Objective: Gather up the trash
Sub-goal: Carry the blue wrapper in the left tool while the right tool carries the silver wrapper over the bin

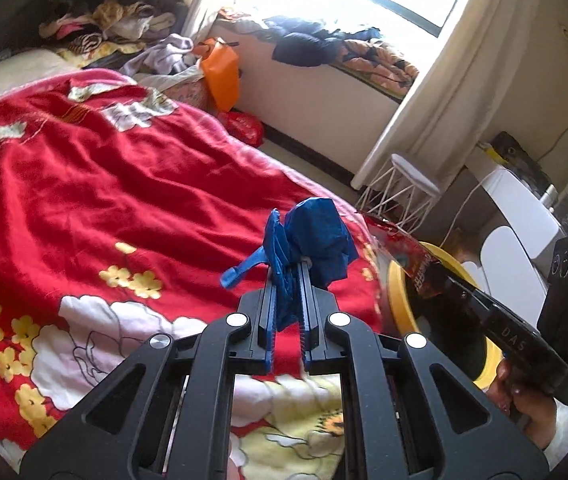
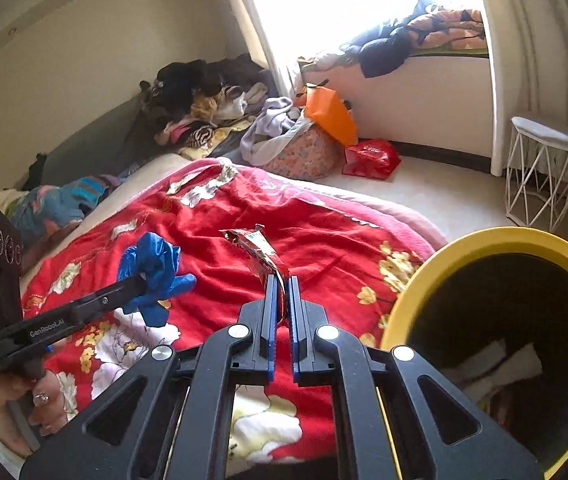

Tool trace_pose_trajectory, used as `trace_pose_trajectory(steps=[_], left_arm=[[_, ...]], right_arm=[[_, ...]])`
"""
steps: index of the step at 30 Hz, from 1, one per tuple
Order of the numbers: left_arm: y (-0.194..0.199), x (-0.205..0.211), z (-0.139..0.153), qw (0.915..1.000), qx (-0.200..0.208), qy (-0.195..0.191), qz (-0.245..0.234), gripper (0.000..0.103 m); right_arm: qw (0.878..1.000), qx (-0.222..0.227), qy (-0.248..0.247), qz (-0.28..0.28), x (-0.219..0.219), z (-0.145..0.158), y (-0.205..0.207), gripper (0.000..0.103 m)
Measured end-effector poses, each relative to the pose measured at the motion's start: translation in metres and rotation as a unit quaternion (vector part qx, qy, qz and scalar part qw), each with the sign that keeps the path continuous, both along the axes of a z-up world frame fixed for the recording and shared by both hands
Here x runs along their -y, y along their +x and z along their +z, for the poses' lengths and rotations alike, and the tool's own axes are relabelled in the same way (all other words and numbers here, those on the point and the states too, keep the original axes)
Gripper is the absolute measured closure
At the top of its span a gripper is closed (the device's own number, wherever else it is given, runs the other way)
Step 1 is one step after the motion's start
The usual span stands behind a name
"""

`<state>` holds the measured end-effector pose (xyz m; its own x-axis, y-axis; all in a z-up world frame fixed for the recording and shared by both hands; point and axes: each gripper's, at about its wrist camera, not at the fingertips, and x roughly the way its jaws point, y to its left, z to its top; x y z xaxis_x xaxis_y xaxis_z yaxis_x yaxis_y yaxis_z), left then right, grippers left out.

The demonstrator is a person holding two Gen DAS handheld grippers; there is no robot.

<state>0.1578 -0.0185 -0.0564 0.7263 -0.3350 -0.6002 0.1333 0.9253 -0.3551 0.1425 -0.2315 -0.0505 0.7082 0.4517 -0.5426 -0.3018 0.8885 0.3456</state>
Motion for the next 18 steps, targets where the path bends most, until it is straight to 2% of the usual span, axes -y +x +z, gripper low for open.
trace_pose_trajectory(steps=[18], left_arm=[[-0.025,0.042,0.032,0.9980,0.041,0.009,-0.048,0.097]], right_arm=[[0.998,0.021,0.008,-0.053,0.050,0.021,-0.041,0.098]])
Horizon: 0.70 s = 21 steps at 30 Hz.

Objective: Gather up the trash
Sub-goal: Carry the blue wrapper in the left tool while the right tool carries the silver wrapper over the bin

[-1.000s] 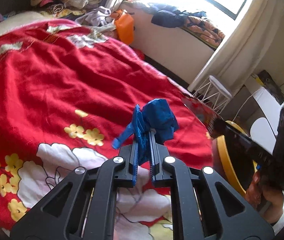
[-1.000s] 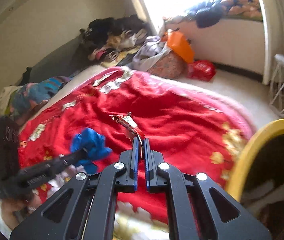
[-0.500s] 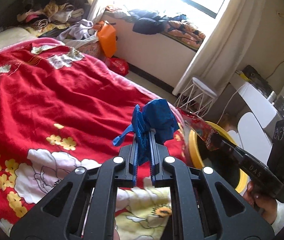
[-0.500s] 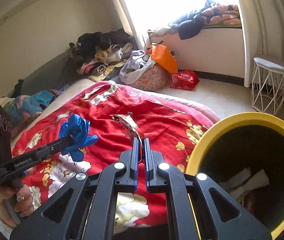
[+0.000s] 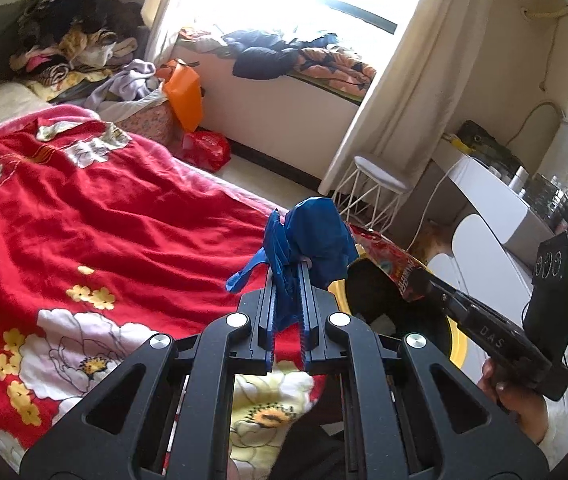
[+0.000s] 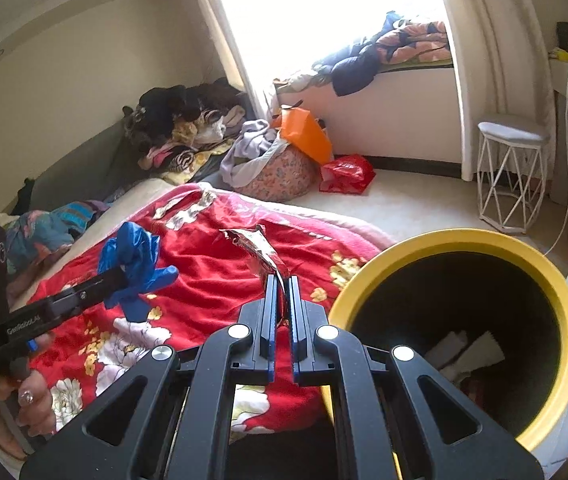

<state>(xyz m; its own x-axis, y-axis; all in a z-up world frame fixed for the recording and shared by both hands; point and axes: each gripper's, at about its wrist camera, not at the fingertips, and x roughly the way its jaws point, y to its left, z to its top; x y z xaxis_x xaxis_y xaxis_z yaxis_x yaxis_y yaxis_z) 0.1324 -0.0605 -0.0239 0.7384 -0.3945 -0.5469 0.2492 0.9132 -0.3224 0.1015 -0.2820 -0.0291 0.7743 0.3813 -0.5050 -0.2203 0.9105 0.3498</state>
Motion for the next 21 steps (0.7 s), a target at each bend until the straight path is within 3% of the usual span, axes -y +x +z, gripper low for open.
trace_pose_trajectory(steps=[21], left_arm=[[-0.010,0.071,0.000,0.9970,0.008,0.033,-0.070,0.097]], right_arm=[[0.994,-0.012,0.004,-0.104,0.071,-0.009,-0.015,0.098]])
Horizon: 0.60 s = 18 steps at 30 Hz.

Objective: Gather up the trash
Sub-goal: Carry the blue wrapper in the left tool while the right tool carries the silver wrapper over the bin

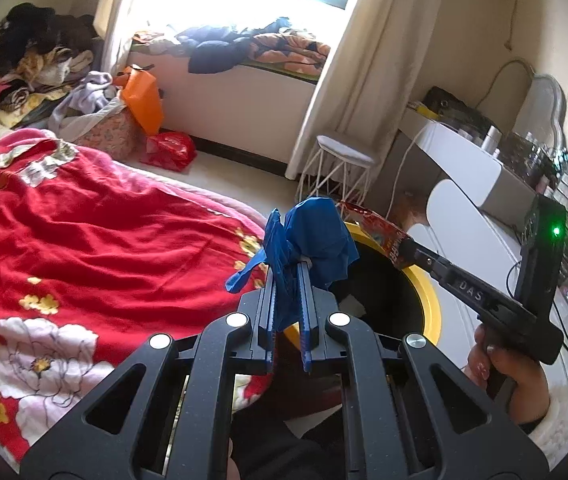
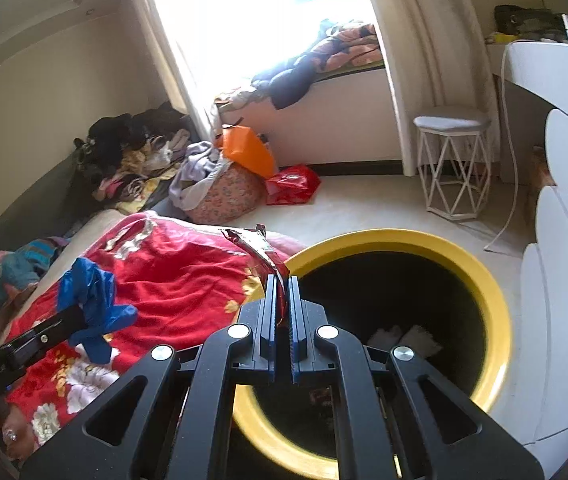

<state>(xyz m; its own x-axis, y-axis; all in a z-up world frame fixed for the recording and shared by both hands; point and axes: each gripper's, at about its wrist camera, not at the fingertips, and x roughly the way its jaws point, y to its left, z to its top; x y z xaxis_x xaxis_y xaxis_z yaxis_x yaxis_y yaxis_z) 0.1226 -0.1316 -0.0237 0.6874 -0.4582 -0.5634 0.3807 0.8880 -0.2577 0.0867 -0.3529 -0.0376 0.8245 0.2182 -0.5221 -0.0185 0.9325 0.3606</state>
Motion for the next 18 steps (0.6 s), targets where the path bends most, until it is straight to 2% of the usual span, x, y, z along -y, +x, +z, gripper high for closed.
trace_pose_trajectory(steps=[18], left_arm=[[0.008,0.050,-0.018,0.9987,-0.010,0.017,-0.047,0.097]], right_arm=[[0.996,-0.029,0.001,-0.080,0.046,-0.023,0.001,0.098]])
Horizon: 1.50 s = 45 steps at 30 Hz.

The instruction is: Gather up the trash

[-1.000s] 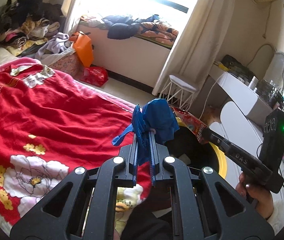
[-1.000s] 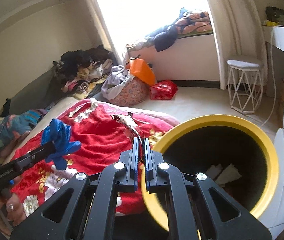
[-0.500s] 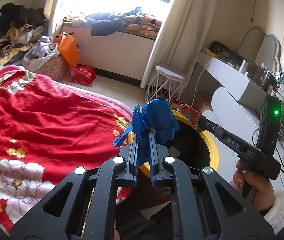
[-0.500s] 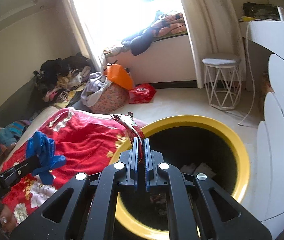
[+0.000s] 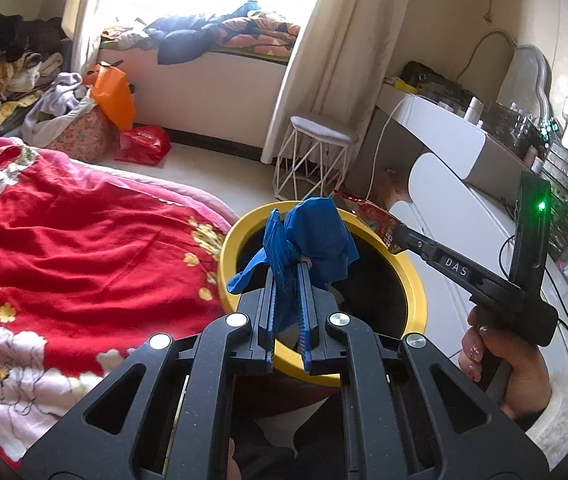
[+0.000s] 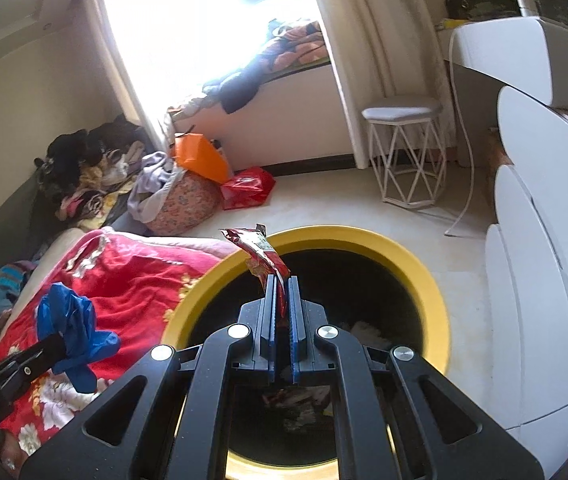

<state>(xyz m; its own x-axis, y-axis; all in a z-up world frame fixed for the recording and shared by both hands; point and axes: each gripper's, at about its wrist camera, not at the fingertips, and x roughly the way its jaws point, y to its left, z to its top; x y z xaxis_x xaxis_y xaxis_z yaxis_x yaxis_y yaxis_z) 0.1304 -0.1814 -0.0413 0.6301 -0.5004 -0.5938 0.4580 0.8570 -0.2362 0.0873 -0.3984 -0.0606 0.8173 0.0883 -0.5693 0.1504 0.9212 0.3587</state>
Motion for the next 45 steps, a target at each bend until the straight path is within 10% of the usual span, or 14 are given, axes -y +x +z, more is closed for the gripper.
trace_pose_trajectory(steps=[18,23,27,36,45], left_arm=[[0.039,0.043,-0.032,0.9986,-0.038,0.019,-0.032,0.097],[0.049,0.049,-0.038,0.9978,-0.051,0.019,-0.038,0.095],[0.053,0.054,-0.039,0.9978,-0.047,0.021,-0.041,0.081],[0.045,0.039,-0.023,0.9993,-0.024,0.011,-0.025,0.011],[0.022,0.000,0.000,0.9994,0.001,0.016,0.032,0.011]], right_arm=[[0.998,-0.041,0.033,-0.021,0.026,-0.033,0.006,0.093],[0.998,-0.046,0.035,-0.017,0.028,-0.034,0.009,0.076],[0.998,-0.046,0.040,-0.022,0.031,-0.035,0.006,0.059],[0.998,-0.015,0.012,-0.059,0.034,-0.019,-0.012,0.029],[0.997,0.028,-0.016,-0.069,0.013,0.002,-0.034,0.007]])
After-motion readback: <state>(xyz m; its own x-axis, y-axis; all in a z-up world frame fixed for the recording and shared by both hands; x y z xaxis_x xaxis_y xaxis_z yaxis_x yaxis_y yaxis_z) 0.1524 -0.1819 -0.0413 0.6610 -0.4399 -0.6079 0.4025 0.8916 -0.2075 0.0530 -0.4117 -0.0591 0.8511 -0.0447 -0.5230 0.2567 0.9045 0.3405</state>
